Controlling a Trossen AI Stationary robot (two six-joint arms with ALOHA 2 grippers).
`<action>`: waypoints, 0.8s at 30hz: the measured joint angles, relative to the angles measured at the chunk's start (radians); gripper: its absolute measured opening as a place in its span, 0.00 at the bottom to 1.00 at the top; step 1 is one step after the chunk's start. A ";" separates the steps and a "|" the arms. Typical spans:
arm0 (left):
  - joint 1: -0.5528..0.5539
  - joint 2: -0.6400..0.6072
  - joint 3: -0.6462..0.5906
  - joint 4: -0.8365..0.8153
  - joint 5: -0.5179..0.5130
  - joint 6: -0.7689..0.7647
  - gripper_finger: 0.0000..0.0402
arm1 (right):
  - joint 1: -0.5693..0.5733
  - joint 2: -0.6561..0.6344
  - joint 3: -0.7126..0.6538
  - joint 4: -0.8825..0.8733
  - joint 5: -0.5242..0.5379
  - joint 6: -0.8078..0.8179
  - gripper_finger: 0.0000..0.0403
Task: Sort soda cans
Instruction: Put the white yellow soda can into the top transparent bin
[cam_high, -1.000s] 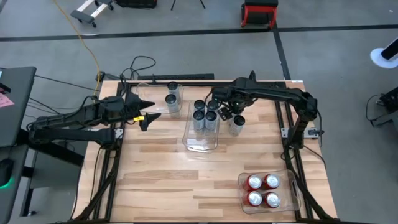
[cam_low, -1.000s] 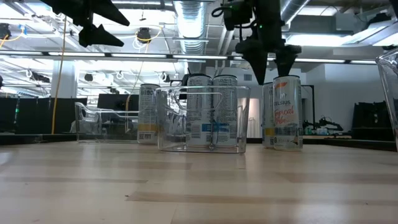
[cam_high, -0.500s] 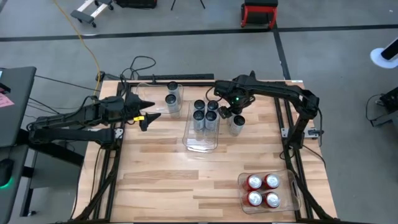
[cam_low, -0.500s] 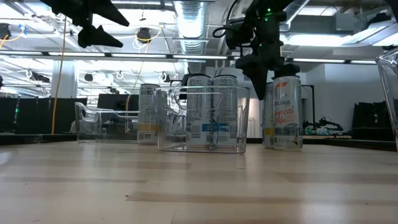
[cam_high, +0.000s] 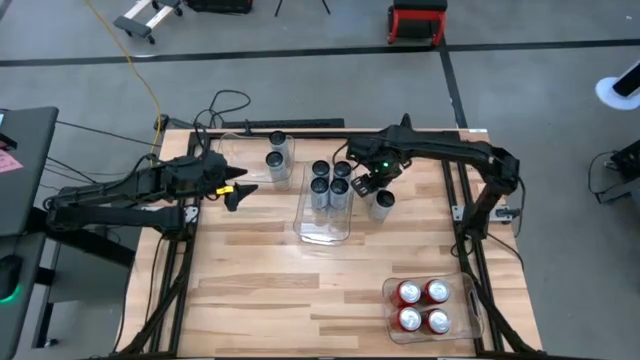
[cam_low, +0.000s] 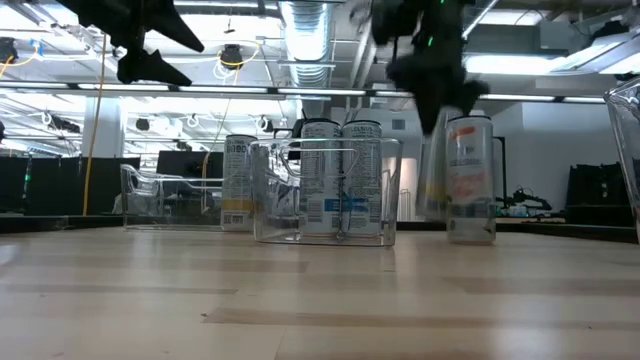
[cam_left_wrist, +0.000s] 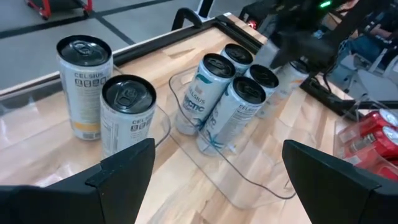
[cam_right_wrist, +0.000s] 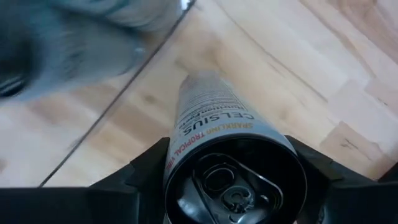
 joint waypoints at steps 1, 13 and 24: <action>0.000 0.000 0.000 0.000 0.000 -0.006 0.87 | 0.011 -0.020 0.013 -0.014 0.000 0.008 0.62; 0.000 0.000 0.000 0.066 0.000 -0.002 0.87 | 0.247 -0.205 0.284 -0.193 0.115 0.200 0.62; -0.047 -0.033 0.000 0.229 0.034 0.099 0.87 | 0.502 -0.166 0.359 0.243 0.195 0.160 0.62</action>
